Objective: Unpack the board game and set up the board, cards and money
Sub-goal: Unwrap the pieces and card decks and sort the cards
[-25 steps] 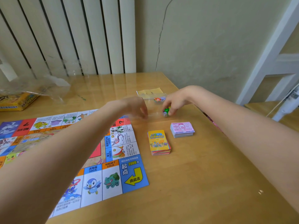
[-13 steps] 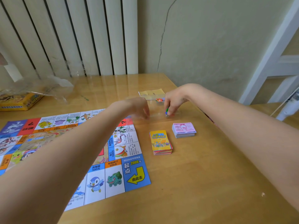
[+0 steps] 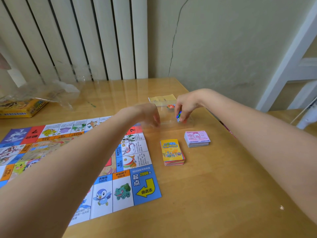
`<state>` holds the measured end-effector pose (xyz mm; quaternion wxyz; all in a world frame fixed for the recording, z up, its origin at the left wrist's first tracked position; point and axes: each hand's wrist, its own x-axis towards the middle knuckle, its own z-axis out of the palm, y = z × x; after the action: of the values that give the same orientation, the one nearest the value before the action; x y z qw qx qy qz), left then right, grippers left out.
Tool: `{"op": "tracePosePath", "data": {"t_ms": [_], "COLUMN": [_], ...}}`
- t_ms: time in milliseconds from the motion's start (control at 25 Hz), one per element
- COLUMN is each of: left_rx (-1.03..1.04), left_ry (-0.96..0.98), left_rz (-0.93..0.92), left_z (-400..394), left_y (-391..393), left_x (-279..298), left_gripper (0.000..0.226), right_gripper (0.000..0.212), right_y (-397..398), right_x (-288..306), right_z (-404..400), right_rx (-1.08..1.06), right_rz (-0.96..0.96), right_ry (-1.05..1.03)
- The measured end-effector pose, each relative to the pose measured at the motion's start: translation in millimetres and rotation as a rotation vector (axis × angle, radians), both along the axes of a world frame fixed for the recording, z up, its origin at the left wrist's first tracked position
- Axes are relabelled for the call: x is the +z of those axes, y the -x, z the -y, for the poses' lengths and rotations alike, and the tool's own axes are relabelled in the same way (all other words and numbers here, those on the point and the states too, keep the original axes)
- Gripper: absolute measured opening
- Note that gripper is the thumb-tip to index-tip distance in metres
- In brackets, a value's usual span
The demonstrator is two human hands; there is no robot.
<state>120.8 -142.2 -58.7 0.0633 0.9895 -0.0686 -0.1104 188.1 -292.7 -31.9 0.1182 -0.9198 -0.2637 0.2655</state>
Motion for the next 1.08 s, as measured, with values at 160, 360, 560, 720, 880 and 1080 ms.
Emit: {"op": "tracePosePath", "data": {"t_ms": [160,360,560,720,880,1080], "left_rx": [0.010,0.015,0.063,0.068,0.056,0.042], "left_ry": [0.010,0.034,0.091,0.093,0.075,0.054], "left_rz": [0.004,0.038,0.132,0.114,0.104,0.061], "left_z": [0.0,0.6,11.5,6.2,4.1,5.2], "left_y": [0.6,-0.9,-4.6,-4.6,-6.9,-7.1], "left_x": [-1.4,-3.0,-14.4,-13.0,-15.6,-7.8], "left_gripper": [0.028,0.028,0.030,0.032,0.032,0.032], "right_gripper": [0.030,0.019,0.019,0.027,0.039,0.027], "right_y": [-0.3,-0.8,22.9,32.6,36.1,29.7], "right_x": [-1.9,13.9,10.5,-12.3,-10.0,10.3], "right_z": [-1.0,19.2,12.4,2.0,-3.8,1.3], "right_rx": [0.049,0.088,0.206,0.276,0.317,0.231], "right_rz": [0.073,0.245,0.145,0.213,0.257,0.194], "right_ry": [0.068,-0.072,-0.023,0.112,0.229,0.049]}}
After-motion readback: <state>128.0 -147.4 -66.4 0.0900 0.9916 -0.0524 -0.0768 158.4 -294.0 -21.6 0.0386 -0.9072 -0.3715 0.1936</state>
